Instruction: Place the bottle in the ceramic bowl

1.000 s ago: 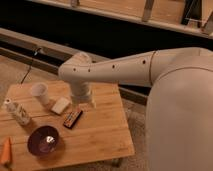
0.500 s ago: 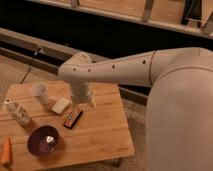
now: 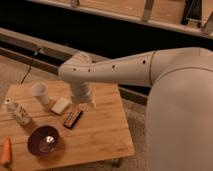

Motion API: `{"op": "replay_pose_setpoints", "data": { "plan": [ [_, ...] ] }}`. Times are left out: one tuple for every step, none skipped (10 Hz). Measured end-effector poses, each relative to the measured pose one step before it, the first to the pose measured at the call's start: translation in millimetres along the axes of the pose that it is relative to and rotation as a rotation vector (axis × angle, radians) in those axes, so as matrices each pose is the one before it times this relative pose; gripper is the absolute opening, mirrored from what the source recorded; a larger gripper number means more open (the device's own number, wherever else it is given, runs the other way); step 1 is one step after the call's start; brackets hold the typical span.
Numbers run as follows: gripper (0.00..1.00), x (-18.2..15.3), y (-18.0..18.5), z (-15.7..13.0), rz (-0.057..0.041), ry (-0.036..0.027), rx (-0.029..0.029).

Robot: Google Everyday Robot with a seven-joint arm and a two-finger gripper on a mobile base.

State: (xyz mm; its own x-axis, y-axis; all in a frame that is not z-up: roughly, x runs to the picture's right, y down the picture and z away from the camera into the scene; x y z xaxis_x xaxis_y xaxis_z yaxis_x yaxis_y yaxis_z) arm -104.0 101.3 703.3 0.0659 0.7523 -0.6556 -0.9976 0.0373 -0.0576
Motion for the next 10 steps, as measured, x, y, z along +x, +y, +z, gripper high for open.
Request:
{"op": "replay_pose_setpoints", "data": {
  "plan": [
    [0.65, 0.01, 0.01, 0.01, 0.00001, 0.00003, -0.00001],
    [0.65, 0.0, -0.02, -0.02, 0.0, -0.00003, 0.00001],
    [0.65, 0.0, 0.0, 0.03, -0.00001, 0.00006, 0.00006],
    [0.65, -0.2, 0.22, -0.14, -0.00126, -0.0011, 0.00045],
    [0.65, -2.65, 0.64, -1.73, -0.0102, -0.00585, 0.00502],
    [0.65, -4.03, 5.23, -1.84, -0.02611, -0.0074, 0.00852],
    [0.65, -10.45, 18.53, -5.82, -0.06887, -0.02053, 0.01206],
    [0.65, -5.61, 10.59, -3.47, -0.03779, -0.00842, 0.00812],
    [0.65, -9.01, 13.6, -5.34, -0.04617, -0.01472, 0.01086],
    [0.65, -14.6, 24.23, -7.25, -0.07078, -0.02041, 0.0161]
  ]
}}
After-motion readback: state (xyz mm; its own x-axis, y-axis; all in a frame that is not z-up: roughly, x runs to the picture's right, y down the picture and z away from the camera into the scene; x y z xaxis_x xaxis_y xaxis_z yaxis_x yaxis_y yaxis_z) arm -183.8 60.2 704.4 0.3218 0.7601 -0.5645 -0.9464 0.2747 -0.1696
